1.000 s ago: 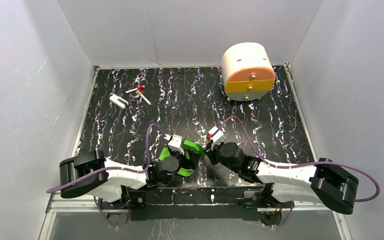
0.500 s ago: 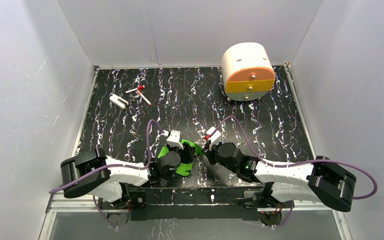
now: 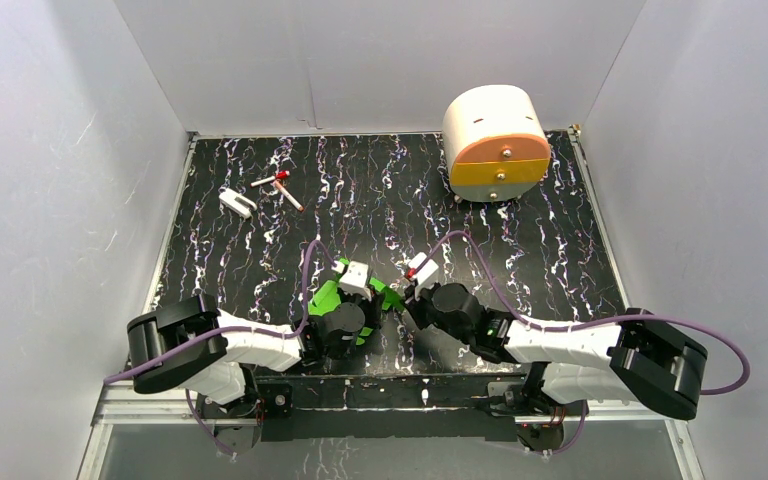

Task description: Fold the paper box

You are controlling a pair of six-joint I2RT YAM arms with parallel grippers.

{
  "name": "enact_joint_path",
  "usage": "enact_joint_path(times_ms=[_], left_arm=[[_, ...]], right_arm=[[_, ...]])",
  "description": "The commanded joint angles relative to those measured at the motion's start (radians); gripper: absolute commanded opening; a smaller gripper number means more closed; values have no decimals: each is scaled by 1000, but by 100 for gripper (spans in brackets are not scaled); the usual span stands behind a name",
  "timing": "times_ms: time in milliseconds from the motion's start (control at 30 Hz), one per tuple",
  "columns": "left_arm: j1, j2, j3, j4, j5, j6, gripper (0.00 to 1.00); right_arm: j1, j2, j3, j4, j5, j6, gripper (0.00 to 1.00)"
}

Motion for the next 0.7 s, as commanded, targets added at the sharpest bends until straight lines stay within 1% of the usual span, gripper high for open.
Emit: enact_joint_path(times_ms=[0,100,133,167,233,300,367,467,567,667], left_arm=[[8,-14,13,16,-32,30,1],[12,-15,6,16,-25,32,0],[14,-17,4,16,-22,31,0],[17,-18,2,16,-17,30,0],[22,-21,-2,16,-7,29,0],[27,-23,-3,17,4,29,0],[32,-26,-4,15,20,28,0],[38,-32,-10,16,37,26,0],[41,-37,-15,14,53,21,0],[43,-43,-18,15,64,13,0]], right_arm=[[6,-12,41,-20,-27,-12,16],[5,-55,41,-34,-57,-27,26],[5,-80,43,-50,-67,-32,32],[5,-100,44,-65,-77,-40,36],[1,-140,46,-91,-88,-52,41],[-9,-178,41,-109,-97,-69,44],[-21,-204,34,-127,-80,-84,45],[-55,-205,34,-159,-57,-89,42],[-110,-167,41,-171,-55,-80,38],[-147,-120,34,-132,-74,-77,36]])
